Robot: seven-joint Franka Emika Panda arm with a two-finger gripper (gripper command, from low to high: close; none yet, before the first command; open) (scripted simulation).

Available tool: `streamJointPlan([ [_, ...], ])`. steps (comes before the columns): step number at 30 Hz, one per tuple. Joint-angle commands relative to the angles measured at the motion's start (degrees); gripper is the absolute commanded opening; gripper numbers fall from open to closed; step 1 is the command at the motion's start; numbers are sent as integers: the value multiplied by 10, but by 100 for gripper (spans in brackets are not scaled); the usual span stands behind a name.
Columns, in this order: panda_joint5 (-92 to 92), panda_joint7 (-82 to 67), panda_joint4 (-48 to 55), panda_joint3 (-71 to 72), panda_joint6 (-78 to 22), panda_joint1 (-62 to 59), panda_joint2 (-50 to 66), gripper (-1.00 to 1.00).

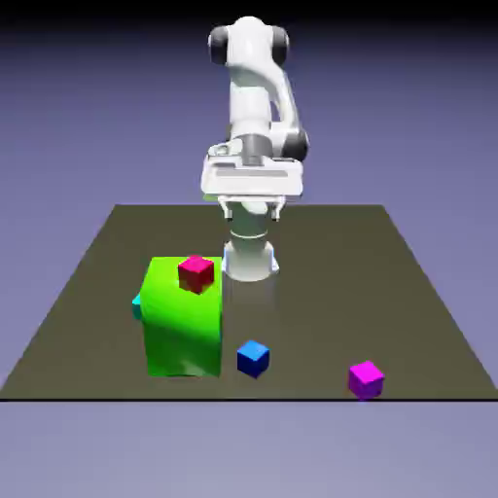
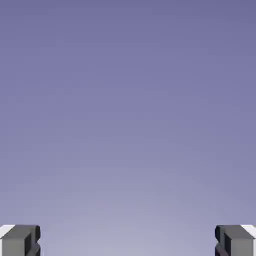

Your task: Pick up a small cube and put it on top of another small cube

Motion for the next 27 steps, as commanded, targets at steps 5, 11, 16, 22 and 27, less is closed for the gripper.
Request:
streamJointPlan([
  [5,48,-25,76,-62,-73,90,104,0],
  [11,105,-55,167,-136,-161,197,228,0],
  [16,153,-80,242,-197,-234,287,332,0],
  [22,210,-110,333,-271,-322,394,457,0],
  [27,257,-135,409,-333,-395,484,561,0],
])
